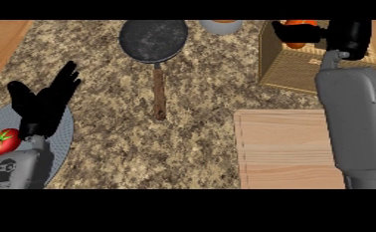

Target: Pick the squash from the cutting board and place it in the basket

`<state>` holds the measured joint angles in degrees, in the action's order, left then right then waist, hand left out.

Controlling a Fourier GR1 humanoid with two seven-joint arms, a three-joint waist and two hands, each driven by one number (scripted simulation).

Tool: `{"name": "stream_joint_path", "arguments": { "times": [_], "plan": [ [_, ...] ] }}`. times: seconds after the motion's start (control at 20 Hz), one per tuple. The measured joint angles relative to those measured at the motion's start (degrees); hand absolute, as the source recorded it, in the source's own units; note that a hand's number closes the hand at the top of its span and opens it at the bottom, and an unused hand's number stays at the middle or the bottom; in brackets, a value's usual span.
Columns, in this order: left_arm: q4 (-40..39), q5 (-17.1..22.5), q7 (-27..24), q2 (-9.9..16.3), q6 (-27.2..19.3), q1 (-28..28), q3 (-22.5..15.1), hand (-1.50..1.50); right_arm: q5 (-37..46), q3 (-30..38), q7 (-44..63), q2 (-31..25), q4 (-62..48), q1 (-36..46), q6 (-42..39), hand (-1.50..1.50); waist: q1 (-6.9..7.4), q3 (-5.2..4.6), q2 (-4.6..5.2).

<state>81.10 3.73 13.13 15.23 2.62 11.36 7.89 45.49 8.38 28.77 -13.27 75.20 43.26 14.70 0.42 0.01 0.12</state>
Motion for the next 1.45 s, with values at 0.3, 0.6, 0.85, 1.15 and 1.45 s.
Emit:
{"name": "stream_joint_path", "arguments": {
  "times": [0.3,0.6,0.85,1.15,1.45],
  "plan": [
    [-2.77,-0.48,-1.12,0.16,0.5,1.41,0.84,0.0,-4.57,2.11,-8.42,-0.81,-5.62,1.07,2.02,-1.5,-0.05,-0.03,-0.04],
    [-2.37,-0.91,-1.2,-0.5,0.1,1.0,0.74,0.0,-10.01,7.71,-8.93,-1.07,-4.05,1.74,5.59,-1.5,-0.42,0.0,-0.13],
    [-2.7,-0.69,-0.88,-0.27,0.15,1.24,1.29,0.0,-18.17,15.66,-9.93,-3.02,-1.52,-0.47,6.97,-1.5,-0.74,0.02,-0.17],
    [0.13,-0.07,0.68,-0.03,0.3,-0.05,1.67,0.0,-31.11,25.14,-11.66,-10.92,1.16,-7.76,-3.12,-1.5,-1.08,0.04,-0.33],
    [-0.52,-0.47,-0.1,-0.35,0.22,-0.14,1.65,0.0,-42.1,32.7,-14.46,-20.21,0.13,-17.01,-18.43,-1.5,-1.38,0.03,-0.27]
  ]
}}
